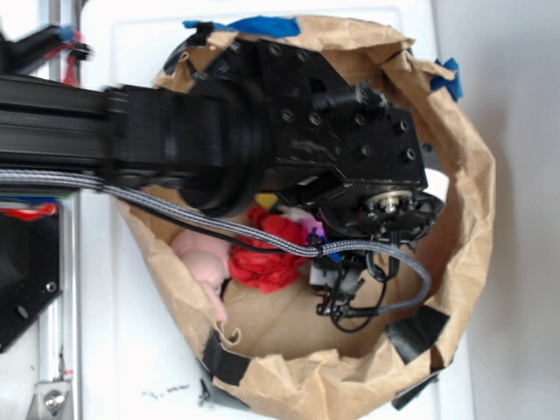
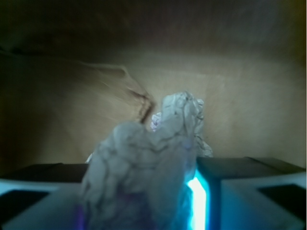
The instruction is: Grab the white paper.
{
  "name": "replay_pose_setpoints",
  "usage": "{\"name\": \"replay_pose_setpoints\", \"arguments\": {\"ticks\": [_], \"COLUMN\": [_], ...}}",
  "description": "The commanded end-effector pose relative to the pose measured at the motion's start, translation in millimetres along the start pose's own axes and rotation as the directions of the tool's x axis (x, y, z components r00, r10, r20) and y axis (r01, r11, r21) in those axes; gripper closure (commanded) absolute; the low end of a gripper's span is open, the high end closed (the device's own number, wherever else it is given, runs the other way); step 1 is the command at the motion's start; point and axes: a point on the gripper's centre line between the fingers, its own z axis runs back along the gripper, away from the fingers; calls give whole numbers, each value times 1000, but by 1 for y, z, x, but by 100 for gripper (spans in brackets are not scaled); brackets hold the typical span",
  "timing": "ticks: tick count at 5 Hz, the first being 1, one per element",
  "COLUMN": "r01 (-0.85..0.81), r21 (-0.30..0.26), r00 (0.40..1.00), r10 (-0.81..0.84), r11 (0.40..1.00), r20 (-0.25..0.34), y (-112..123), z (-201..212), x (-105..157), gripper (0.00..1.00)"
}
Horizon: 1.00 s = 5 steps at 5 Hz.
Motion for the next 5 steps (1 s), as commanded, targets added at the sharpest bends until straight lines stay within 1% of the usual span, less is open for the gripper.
{"name": "replay_pose_setpoints", "arguments": {"ticks": [1, 2, 3, 4, 5], "r01": [-100, -161, -224, -231, -227], "r21": [-23, 18, 92, 104, 93], "r00": [974, 972, 969, 968, 969], "r10": [102, 156, 212, 219, 215], "r11": [995, 987, 970, 967, 970], "r20": [200, 177, 126, 119, 122], "y": [8, 8, 11, 12, 12], "z": [91, 111, 119, 123, 121], "x": [7, 1, -12, -22, -24], "gripper": [100, 100, 100, 100, 100]}}
